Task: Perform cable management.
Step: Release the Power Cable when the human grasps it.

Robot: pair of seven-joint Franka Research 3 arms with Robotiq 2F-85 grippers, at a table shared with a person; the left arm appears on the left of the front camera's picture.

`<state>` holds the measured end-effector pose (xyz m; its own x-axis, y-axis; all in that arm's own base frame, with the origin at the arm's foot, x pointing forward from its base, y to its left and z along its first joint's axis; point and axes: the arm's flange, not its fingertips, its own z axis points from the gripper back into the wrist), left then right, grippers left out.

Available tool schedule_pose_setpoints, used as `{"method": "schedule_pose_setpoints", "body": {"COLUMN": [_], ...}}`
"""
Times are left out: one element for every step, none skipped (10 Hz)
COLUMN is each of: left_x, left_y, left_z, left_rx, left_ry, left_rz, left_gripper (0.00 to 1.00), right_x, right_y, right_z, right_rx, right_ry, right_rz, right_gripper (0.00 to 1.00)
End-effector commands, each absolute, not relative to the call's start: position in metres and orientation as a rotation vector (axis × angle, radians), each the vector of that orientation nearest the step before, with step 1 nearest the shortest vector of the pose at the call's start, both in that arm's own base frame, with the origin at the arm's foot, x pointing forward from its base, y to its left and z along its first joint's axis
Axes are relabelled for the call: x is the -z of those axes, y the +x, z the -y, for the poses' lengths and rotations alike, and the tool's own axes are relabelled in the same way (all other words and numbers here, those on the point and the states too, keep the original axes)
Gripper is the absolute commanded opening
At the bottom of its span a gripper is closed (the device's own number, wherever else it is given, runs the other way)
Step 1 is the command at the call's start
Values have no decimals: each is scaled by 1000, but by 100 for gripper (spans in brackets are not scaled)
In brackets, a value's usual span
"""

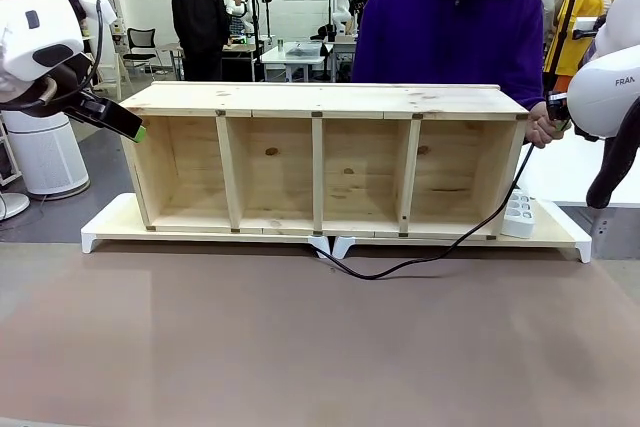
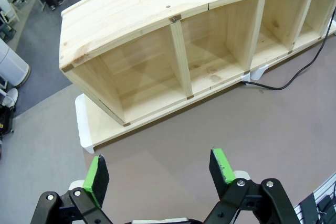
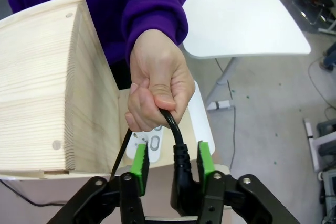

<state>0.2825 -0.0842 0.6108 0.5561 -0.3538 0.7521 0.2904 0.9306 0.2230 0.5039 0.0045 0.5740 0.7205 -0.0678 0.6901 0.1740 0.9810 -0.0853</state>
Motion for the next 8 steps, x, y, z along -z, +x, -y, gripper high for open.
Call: {"method": "schedule_pose_setpoints", "body": {"left_x": [-611, -611, -611, -611, -611, -611, -611, -611], "left_y": [285, 285, 285, 285, 285, 285, 285, 285], "left_z": [84, 84, 84, 84, 84, 84, 84, 84], "left_rx": [390, 390, 390, 390, 390, 390, 390, 390], "left_ry": [85, 85, 85, 85, 85, 85, 85, 85], "left_rz": [918, 918, 918, 918, 918, 918, 918, 918], "left_gripper": [100, 100, 100, 100, 100, 100, 100, 100], "right_x": [-579, -578, -579, -579, -579, -578, -576, -576], "right_y": [505, 504, 505, 505, 505, 504, 503, 503], "right_z": [-6, -6, -6, -6, -6, -8, -4, -4], "right_rx": [152, 148, 148, 149, 147, 148, 137, 137], "right_ry": [-137, -140, -141, -143, -149, -182, -152, -152], "right_rz": [737, 735, 734, 732, 733, 801, 748, 748], "right_gripper": [69, 75, 89, 94, 100, 100, 100, 100]}}
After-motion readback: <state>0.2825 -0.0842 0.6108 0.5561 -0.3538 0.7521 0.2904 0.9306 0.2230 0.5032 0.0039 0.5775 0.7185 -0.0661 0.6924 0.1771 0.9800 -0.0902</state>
